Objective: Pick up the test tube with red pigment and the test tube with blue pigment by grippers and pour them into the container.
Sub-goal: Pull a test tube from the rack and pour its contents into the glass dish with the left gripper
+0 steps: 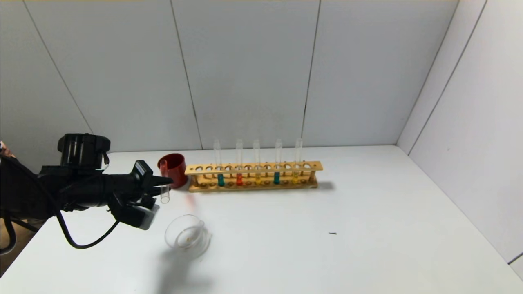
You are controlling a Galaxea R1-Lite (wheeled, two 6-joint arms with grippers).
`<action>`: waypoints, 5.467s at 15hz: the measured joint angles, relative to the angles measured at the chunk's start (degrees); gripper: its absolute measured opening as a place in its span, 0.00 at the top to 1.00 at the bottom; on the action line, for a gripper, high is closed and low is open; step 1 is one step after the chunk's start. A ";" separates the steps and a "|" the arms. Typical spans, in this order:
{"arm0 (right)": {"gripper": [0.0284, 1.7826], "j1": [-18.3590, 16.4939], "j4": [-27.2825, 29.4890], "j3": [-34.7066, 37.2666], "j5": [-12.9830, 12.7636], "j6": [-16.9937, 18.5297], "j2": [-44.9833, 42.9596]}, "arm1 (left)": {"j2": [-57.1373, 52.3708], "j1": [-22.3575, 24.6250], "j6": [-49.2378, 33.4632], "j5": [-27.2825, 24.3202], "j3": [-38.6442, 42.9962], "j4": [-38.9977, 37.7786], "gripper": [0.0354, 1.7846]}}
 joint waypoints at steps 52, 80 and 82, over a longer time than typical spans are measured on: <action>0.02 0.00 0.00 0.00 0.01 0.00 0.00 | 0.37 -3.82 16.54 6.49 0.39 -0.48 0.84; 0.02 -0.02 0.00 0.00 0.00 0.00 0.00 | -3.27 -5.08 26.40 6.57 4.55 -9.07 0.84; 0.02 0.00 0.00 0.00 0.01 0.02 0.00 | -3.46 -5.06 26.42 6.57 4.55 -9.02 0.84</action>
